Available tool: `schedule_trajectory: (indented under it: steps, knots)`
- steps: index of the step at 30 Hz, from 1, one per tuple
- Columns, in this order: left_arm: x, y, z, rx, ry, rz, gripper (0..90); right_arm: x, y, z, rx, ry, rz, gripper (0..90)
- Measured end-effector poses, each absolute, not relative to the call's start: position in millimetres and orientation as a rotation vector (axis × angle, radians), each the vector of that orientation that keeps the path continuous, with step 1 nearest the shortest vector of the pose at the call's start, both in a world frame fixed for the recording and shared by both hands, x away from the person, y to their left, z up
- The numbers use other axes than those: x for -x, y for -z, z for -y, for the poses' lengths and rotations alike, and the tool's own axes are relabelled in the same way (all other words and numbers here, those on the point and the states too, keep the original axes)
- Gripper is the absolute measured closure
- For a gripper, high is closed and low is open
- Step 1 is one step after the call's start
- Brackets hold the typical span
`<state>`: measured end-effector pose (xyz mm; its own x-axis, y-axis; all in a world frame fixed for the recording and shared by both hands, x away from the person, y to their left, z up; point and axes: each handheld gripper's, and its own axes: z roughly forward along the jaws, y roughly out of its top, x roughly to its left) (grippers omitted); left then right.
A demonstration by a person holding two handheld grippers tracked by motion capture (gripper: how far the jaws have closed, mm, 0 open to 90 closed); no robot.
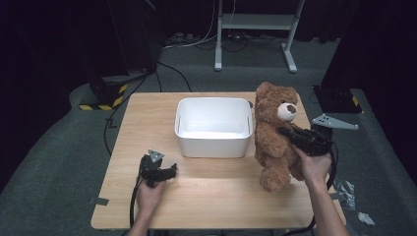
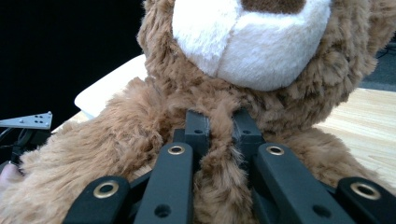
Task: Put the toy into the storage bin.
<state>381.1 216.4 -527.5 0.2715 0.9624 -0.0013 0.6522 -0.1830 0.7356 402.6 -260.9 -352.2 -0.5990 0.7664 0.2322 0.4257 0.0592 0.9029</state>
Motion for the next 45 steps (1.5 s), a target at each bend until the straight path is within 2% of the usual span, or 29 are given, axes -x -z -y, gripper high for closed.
schedule_trajectory:
  steps: [45]
  knots:
    - [-381, 528, -216, -1.913, -0.635, -1.456, 19.3, -424, 312, 232, -1.14, -1.601, -2.043, 80.5]
